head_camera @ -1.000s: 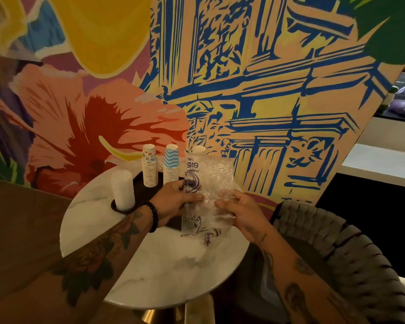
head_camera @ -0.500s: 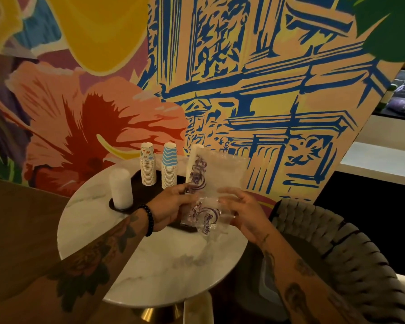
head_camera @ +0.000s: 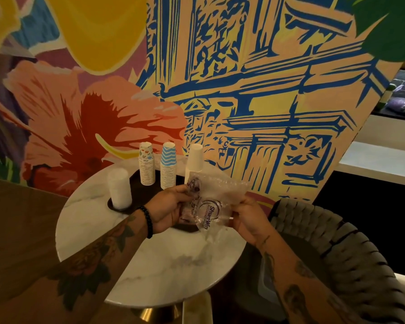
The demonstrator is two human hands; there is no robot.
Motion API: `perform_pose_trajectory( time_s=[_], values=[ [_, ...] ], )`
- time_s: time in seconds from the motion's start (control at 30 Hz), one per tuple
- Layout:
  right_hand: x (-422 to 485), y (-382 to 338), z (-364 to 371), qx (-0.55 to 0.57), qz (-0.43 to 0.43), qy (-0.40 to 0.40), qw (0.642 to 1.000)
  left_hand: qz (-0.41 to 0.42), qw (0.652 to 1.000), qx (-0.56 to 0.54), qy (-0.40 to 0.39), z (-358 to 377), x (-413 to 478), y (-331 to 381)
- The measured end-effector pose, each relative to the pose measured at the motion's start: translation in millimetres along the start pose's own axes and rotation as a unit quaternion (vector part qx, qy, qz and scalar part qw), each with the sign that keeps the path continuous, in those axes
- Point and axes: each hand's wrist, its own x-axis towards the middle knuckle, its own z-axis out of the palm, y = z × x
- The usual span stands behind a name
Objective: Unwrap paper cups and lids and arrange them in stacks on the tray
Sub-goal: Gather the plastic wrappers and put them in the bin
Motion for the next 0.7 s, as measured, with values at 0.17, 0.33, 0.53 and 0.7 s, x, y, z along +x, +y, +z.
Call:
perform_pose_trajectory(
  time_s=[0.17, 0.33, 0.53, 0.7],
  values=[
    [4, 2, -3, -0.035, -0.018, 0.047, 0.998, -0.066, 0.996, -0.050, -0.036, 3, -6, 1],
    [8, 4, -5, -0.121, -0.087, 0.087, 0.985, -0.120, 0.986, -0.105, -0.045, -1, -5, -1],
    [4, 9, -1, -0.213, -0.179, 0.076, 0.958, -0.117, 0.989, -0.073, -0.049, -2, -7, 0],
    [-3, 0, 3, -0.045, -0.090, 0.072, 0.992, -0.059, 0.996, -0.049, -0.046, -3, 0, -4]
  ],
)
